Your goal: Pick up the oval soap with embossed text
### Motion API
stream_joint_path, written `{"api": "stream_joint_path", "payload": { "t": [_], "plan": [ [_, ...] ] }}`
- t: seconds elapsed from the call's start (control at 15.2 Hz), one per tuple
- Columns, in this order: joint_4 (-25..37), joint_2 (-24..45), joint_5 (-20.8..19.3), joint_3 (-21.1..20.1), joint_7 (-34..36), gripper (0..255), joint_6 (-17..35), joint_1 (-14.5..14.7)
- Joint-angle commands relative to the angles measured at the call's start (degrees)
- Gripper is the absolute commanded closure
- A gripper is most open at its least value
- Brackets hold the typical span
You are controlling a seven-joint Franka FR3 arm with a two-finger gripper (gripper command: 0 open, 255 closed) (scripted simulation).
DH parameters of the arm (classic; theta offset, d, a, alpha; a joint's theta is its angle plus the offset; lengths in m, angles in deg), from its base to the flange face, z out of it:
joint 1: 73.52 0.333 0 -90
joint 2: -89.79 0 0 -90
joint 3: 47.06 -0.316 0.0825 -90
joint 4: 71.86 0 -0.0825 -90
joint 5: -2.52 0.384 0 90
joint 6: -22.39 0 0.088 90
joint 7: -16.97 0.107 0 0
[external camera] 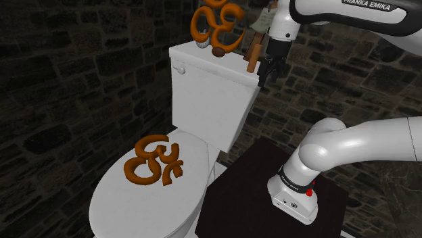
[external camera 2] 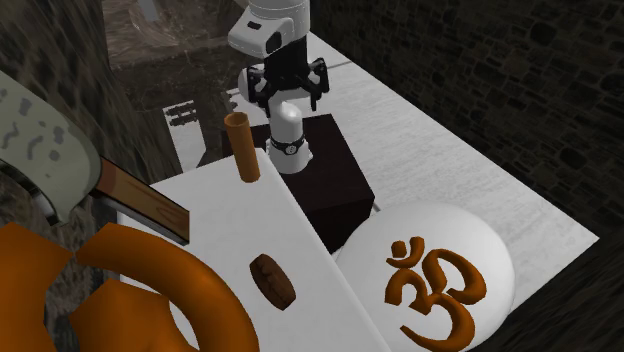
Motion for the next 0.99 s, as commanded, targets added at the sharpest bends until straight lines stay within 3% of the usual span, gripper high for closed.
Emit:
{"api": "stream_joint_path", "payload": {
  "t": [0.0, 0.46, 0.92],
  "plan": [
    [0.0, 0.0, 0.0, 0.0, 0.0, 0, 0.0, 0.0],
    [13.48, 16.8, -1.0, 4.02, -6.14, 0, 2.66, 0.98],
    [30.62, 33.69, 0.38, 7.36, -12.62, 0, 1.54, 1.73]
  ]
}}
